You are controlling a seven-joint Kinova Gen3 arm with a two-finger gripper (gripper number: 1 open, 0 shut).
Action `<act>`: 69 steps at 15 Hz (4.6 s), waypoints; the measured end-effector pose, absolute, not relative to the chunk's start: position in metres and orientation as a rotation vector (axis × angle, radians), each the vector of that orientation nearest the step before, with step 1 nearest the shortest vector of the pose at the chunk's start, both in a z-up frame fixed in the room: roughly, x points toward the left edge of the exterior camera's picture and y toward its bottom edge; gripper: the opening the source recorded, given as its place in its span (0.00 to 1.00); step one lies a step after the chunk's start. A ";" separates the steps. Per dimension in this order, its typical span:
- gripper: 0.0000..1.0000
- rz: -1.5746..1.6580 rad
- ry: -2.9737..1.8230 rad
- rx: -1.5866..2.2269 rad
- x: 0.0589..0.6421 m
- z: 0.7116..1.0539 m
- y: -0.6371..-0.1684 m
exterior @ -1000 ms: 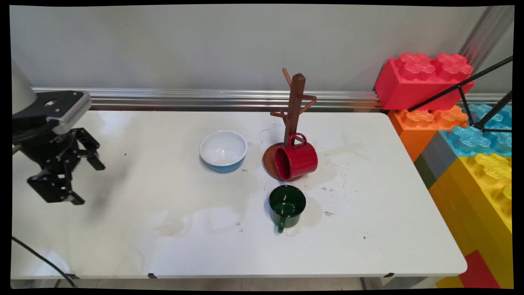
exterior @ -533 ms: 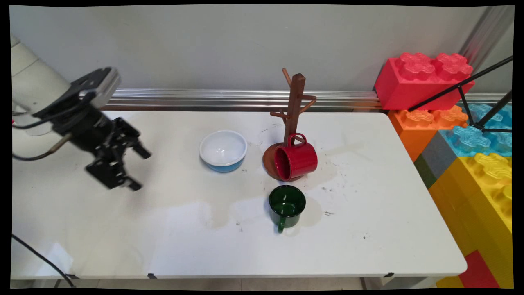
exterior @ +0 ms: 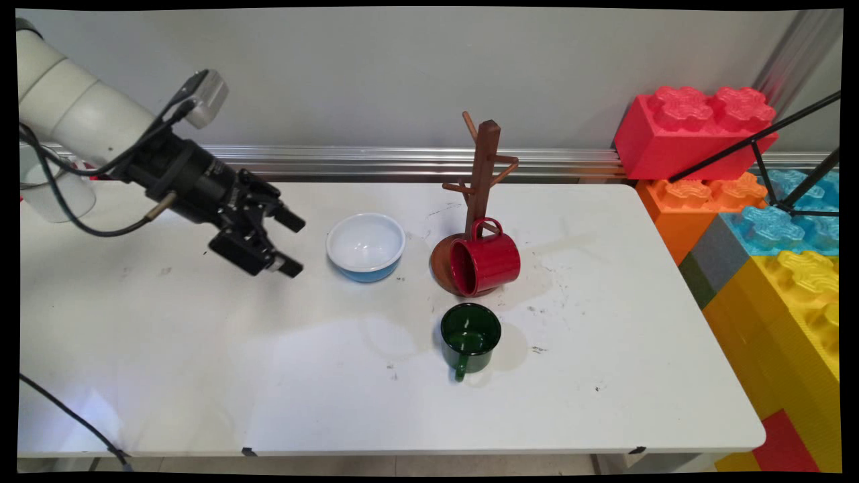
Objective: Pick up the red mug from the rack
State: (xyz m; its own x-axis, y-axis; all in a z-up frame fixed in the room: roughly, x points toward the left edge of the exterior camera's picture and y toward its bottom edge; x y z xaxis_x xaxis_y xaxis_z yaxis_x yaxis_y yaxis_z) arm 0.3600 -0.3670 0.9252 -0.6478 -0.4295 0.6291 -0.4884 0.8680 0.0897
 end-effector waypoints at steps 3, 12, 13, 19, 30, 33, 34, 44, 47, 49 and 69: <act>1.00 0.110 -2.297 0.679 0.355 0.916 -0.374; 1.00 0.089 -2.109 0.790 0.317 0.873 -0.393; 1.00 0.089 -2.098 0.803 0.312 0.868 -0.394; 1.00 0.087 -2.041 0.880 0.287 0.838 -0.398; 1.00 0.075 -1.937 0.991 0.246 0.799 -0.413; 1.00 0.063 -1.917 1.015 0.239 0.791 -0.417; 1.00 0.057 -1.910 1.021 0.237 0.789 -0.418; 1.00 0.030 -1.844 1.073 0.221 0.776 -0.422; 1.00 0.028 -1.830 1.087 0.214 0.771 -0.424; 1.00 0.026 -1.822 1.093 0.211 0.768 -0.425; 0.00 0.007 -1.755 1.141 0.188 0.749 -0.439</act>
